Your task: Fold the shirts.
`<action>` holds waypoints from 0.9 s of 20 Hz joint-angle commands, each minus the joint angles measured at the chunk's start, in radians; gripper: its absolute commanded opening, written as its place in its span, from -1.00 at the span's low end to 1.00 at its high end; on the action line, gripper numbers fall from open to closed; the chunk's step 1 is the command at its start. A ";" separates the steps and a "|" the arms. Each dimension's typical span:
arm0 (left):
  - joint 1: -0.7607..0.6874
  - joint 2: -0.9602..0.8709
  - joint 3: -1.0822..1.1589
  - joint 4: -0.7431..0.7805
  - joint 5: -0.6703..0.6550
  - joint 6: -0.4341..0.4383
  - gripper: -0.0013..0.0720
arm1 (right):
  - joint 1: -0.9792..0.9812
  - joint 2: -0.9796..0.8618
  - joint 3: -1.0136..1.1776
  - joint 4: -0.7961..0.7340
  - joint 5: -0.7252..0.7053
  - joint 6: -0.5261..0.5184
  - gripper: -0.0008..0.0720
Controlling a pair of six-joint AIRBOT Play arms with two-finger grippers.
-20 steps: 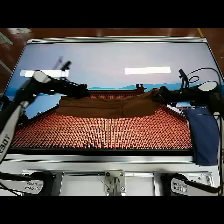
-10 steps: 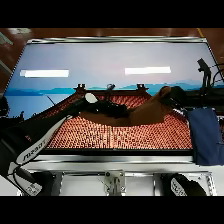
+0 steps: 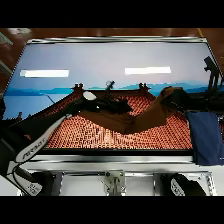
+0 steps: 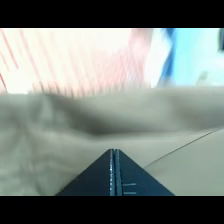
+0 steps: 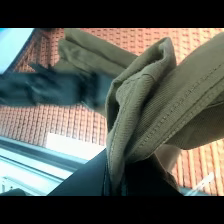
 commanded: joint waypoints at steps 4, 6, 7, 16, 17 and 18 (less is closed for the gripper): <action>0.417 0.352 0.005 0.133 -0.051 0.114 -0.87 | 0.389 -0.180 0.001 -0.023 -0.417 0.002 -0.81; 0.580 0.491 0.006 0.132 -0.092 0.124 -0.87 | 0.533 -0.296 0.001 -0.019 -0.599 0.018 -0.81; 0.656 0.560 0.006 0.132 -0.102 0.124 -0.87 | 0.598 -0.360 0.001 -0.018 -0.686 0.039 -0.81; 0.905 0.933 0.005 0.132 -0.319 0.124 -0.86 | 0.888 -0.803 0.002 0.520 -1.296 0.087 0.89; 0.898 0.936 0.002 0.132 -0.337 0.124 -0.86 | 0.865 -0.784 0.003 0.503 -1.277 0.080 0.89; 0.888 0.935 -0.008 0.132 -0.338 0.124 -0.86 | 0.832 -0.755 0.003 0.472 -1.234 0.056 0.89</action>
